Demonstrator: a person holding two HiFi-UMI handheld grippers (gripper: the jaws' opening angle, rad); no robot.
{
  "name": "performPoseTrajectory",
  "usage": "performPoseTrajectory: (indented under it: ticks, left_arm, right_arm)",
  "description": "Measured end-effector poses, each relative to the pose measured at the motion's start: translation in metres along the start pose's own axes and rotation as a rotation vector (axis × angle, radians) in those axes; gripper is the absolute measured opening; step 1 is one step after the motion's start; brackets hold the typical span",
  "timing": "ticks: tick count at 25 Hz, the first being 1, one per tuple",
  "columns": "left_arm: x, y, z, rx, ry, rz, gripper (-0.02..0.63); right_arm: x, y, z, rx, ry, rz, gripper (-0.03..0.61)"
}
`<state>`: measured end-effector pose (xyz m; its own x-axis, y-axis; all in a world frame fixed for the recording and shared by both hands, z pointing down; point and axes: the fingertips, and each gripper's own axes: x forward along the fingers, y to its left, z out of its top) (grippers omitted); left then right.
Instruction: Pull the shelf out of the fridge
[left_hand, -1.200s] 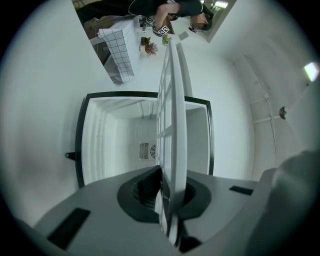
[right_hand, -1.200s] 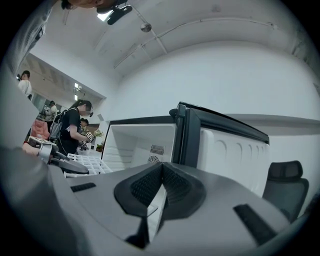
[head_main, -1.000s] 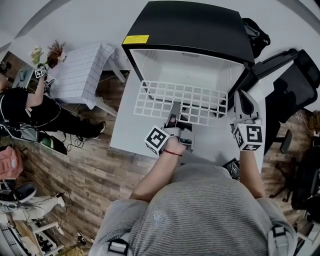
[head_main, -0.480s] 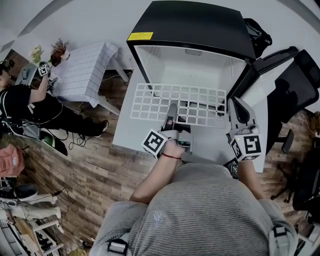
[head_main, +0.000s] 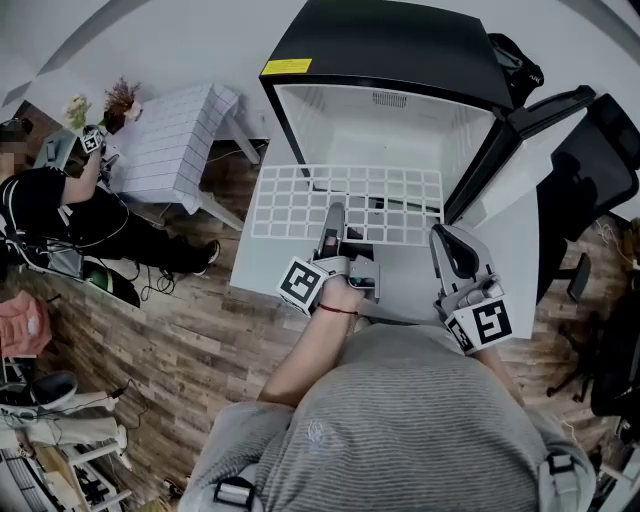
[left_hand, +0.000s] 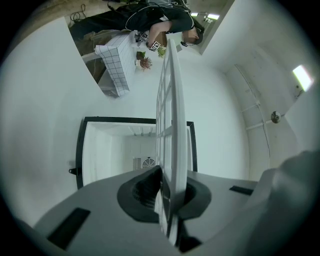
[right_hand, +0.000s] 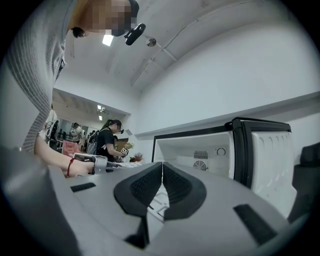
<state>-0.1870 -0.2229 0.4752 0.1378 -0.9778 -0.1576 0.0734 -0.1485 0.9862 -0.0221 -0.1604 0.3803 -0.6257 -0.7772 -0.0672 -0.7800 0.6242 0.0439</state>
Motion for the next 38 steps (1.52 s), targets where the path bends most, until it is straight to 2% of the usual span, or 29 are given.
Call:
performPoseTrajectory:
  ticks: [12,17,23,26,31,38]
  left_arm:
    - [0.002,-0.006,-0.007,-0.029,0.028,-0.014,0.023]
    - [-0.003,0.007,-0.002,0.009,0.036,0.016,0.023]
    - [0.001,-0.003,-0.005,-0.024,0.027,-0.009,0.023]
    - [-0.002,0.004,-0.003,0.000,0.032,0.017,0.023]
    - [-0.002,0.000,-0.004,-0.018,0.027,0.006,0.023]
    - [-0.002,0.000,-0.003,-0.020,0.025,0.006,0.023]
  right_arm:
    - [0.003,0.010,0.008,-0.013,-0.018,-0.005,0.012]
    - [0.004,0.011,0.010,-0.022,-0.014,0.001,0.012]
    - [0.005,0.012,0.010,-0.024,-0.016,0.009,0.012]
    - [0.006,0.013,0.010,-0.025,-0.010,0.009,0.012]
    - [0.006,0.009,0.011,-0.046,-0.011,0.002,0.012]
    - [0.007,0.013,0.010,-0.022,-0.007,0.008,0.012]
